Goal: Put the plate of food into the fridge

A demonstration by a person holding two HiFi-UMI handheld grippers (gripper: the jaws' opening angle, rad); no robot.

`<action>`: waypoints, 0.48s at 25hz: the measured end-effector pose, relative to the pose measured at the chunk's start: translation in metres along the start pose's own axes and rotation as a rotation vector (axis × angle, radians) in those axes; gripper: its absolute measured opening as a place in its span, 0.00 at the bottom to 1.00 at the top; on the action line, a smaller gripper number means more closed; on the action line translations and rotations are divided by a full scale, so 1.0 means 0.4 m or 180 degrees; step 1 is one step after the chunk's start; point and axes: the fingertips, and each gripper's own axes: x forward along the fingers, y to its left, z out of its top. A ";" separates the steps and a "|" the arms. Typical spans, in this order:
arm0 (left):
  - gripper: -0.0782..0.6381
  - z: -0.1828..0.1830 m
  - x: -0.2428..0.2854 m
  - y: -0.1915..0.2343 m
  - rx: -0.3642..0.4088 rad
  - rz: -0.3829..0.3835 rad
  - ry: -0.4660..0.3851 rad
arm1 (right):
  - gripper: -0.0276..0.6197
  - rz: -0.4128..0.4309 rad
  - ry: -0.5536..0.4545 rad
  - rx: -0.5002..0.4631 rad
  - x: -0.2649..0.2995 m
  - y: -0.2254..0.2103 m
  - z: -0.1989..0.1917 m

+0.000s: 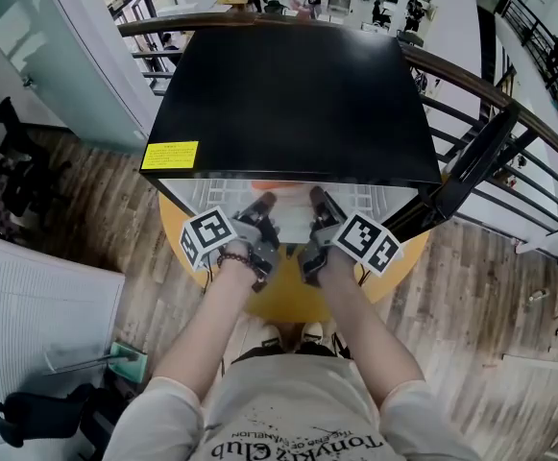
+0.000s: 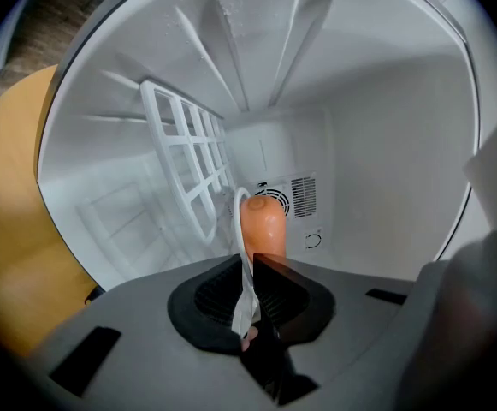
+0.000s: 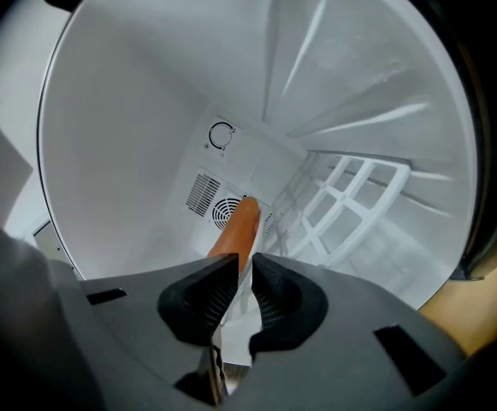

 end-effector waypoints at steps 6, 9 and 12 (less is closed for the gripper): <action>0.18 0.008 0.001 -0.009 0.0105 -0.0014 -0.0001 | 0.15 -0.0091 0.0032 -0.0101 0.004 0.008 0.001; 0.19 0.007 -0.002 -0.013 0.0192 -0.0009 0.0031 | 0.16 -0.0163 0.0072 -0.0260 0.003 0.009 0.002; 0.19 0.005 -0.006 -0.013 0.0359 0.0045 0.0074 | 0.17 -0.0205 0.0097 -0.0383 0.003 0.008 0.004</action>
